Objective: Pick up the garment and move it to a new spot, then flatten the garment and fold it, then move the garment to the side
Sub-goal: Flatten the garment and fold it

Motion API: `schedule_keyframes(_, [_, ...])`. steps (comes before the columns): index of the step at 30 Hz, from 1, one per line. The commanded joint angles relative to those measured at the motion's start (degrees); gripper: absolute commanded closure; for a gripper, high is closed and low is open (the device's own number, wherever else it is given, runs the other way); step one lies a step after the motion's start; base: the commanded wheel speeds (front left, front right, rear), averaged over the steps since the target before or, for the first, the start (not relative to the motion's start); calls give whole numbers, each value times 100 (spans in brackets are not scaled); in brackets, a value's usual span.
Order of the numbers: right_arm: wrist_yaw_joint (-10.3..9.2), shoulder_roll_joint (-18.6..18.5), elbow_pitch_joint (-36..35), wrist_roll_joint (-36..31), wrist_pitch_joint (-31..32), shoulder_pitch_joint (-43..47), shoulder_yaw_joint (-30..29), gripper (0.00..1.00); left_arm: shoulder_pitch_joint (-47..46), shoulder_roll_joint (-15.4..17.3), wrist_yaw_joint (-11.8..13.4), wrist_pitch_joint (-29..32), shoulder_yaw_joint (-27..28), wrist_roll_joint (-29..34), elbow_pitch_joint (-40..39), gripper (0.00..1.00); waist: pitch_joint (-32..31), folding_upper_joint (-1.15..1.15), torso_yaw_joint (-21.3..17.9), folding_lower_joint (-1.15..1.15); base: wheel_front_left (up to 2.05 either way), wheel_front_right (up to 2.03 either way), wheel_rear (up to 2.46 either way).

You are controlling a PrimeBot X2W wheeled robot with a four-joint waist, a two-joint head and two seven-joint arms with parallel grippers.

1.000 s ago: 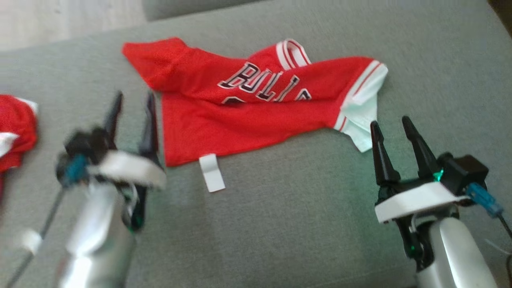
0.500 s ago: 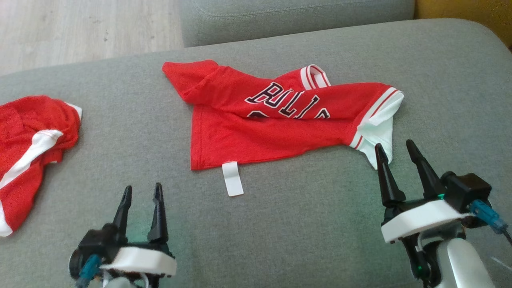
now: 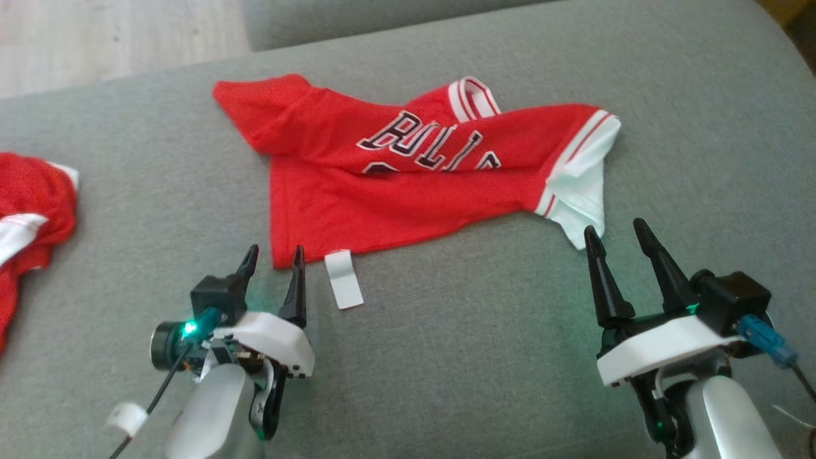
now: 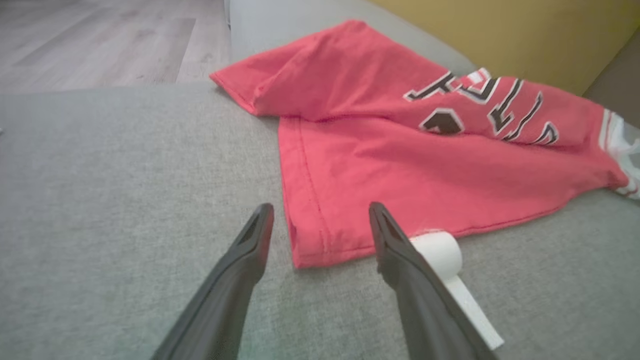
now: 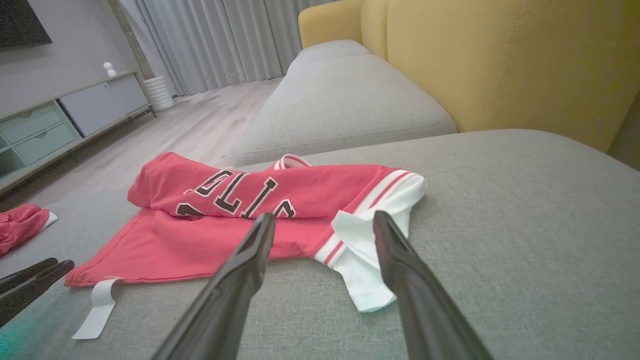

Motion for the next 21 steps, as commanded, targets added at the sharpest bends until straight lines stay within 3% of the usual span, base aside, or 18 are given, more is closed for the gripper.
schedule_keyframes(1, [-4, -16, -207, 36, -88, -231, 158, 0, -297, 26, 79, 20, 136, -32, 27, 0, 130, 0, -122, 0, 0, 0, 0])
schedule_keyframes(7, [-4, -16, -140, 17, -143, -297, 209, 0, -588, -11, 371, 180, 165, -104, 665, 0, 271, 0, -229, 0, 0, 0, 0])
schedule_keyframes(10, [-4, -16, -113, -7, -158, -324, 225, 0, -699, -29, 387, 216, 147, -191, 937, 0, 319, 0, -246, 0, 0, 0, 0])
schedule_keyframes(11, [-4, -16, -104, -37, -149, -331, 228, 0, -726, -34, 366, 248, 122, -218, 1025, 19, 332, 0, -243, 0, 0, 0, 0])
schedule_keyframes(12, [-4, -16, -96, -95, -134, -337, 228, 0, -748, -37, 335, 287, 74, -223, 1111, 73, 341, 0, -235, 0, 0, 0, 0])
schedule_keyframes(13, [-4, -16, -89, -136, -123, -339, 223, 0, -760, -42, 292, 346, 37, -252, 1194, 100, 346, 0, -225, 0, 0, 0, 0])
schedule_keyframes(17, [-4, -16, -75, -455, -63, -332, 181, 0, -738, -53, 183, 200, 3, -412, 1292, 100, 337, 0, -152, 0, 0, 0, 0])
schedule_keyframes(21, [-4, -16, -71, -593, -20, -283, 102, 0, -598, 23, 229, -220, 137, -514, 1231, 100, 283, 0, -23, 0, 0, 0, 0])
